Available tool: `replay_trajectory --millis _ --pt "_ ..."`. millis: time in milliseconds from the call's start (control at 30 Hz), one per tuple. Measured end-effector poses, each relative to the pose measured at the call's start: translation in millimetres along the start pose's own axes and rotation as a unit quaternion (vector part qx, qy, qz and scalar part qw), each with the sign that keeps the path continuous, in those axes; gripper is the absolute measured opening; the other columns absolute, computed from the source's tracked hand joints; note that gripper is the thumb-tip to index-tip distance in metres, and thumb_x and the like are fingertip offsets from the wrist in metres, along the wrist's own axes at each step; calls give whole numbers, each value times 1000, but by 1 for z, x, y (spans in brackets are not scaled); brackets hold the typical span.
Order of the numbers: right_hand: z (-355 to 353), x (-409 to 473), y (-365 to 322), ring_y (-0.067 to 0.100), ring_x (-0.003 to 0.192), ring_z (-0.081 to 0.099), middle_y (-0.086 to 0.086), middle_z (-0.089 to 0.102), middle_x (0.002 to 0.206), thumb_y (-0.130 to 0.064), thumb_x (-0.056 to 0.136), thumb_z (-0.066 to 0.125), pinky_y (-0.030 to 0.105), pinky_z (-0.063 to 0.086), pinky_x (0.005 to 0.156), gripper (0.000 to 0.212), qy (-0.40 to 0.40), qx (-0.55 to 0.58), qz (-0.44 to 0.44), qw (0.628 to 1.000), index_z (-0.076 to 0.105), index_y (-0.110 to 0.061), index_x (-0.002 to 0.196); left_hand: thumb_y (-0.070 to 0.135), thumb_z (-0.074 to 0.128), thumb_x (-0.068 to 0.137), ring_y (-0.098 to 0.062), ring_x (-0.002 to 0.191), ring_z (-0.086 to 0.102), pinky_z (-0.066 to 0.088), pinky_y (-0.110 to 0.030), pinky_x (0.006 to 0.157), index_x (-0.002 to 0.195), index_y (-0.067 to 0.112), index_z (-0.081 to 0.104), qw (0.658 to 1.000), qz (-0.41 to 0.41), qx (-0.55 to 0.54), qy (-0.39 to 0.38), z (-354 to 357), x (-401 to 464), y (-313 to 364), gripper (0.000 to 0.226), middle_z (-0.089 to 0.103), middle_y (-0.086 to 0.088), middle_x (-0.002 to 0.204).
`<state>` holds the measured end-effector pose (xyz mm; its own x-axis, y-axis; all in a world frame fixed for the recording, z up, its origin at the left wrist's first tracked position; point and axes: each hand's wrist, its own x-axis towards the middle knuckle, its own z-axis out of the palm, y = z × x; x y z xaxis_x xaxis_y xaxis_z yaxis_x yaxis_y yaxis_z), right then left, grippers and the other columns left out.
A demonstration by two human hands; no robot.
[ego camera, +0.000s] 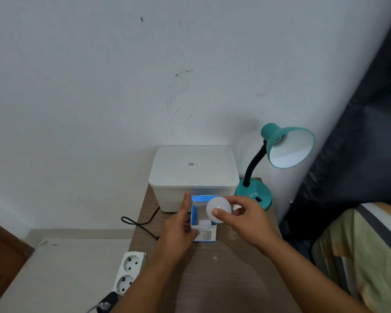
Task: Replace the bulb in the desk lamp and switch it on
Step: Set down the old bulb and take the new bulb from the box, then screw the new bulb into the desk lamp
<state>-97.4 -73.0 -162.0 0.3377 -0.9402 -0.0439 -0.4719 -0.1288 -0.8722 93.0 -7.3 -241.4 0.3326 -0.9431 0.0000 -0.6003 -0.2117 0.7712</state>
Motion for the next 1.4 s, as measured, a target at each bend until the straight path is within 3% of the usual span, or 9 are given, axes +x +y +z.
replay_trajectory --millis 100,200,333,467,600,933,1100,1200,1400 --pt "-12 -12 0 7 84 61 -17 63 102 -45 77 78 11 43 62 37 -15 19 -8 1000 63 -39 110 23 73 88 -9 107 68 60 -36 87 133 72 -23 999 9 30 -5 -1 -1 3 117 66 3 131" --pt "-20 -21 6 9 86 63 -15 67 104 -45 76 78 17 50 67 38 -9 47 -10 999 65 -38 112 21 73 89 -10 109 67 60 -34 87 131 75 -19 999 17 26 -6 -1 -2 3 115 64 3 132" --pt "-27 -30 14 3 86 64 -16 69 101 -59 67 73 19 53 67 49 12 74 -9 997 65 -41 112 16 73 88 -7 106 67 57 -15 78 147 60 8 1000 21 6 -5 -1 -3 -1 98 63 6 130" --pt "-27 -33 16 -2 84 63 -17 71 99 -62 63 71 19 51 67 52 24 101 -12 995 67 -40 110 9 72 85 -7 101 68 58 -17 74 136 53 38 999 34 -12 4 2 -4 -5 75 65 0 126" --pt "-25 -33 18 1 88 64 -16 69 103 -64 63 69 21 53 72 55 27 94 -8 995 65 -42 113 14 71 90 -15 105 68 57 -14 71 134 33 50 1000 11 15 1 4 -8 -3 53 57 -2 137" --pt "-24 -38 26 7 89 66 -12 68 109 -43 77 76 21 53 72 46 36 111 0 993 63 -34 120 20 70 91 -14 102 68 58 -16 68 130 24 55 999 -14 36 17 10 -9 1 41 55 -5 137" --pt "-28 -43 31 8 94 69 -12 68 113 -55 68 73 30 59 82 59 46 130 -7 990 61 -36 123 20 71 89 -17 107 66 61 -27 75 132 27 52 998 -19 52 31 12 -9 9 47 58 -5 135" --pt "-34 -49 32 9 93 70 -13 66 115 -50 69 75 35 61 83 55 60 149 -14 987 61 -38 121 20 74 85 -17 113 62 59 -34 85 135 26 50 997 -18 64 36 10 -12 14 56 59 -5 134" --pt "-52 -61 41 30 88 72 -1 63 115 -30 79 79 50 60 81 51 87 202 -29 975 60 -37 125 26 75 86 -14 116 57 48 -23 89 132 20 56 994 14 87 64 2 -25 29 51 61 -2 129"
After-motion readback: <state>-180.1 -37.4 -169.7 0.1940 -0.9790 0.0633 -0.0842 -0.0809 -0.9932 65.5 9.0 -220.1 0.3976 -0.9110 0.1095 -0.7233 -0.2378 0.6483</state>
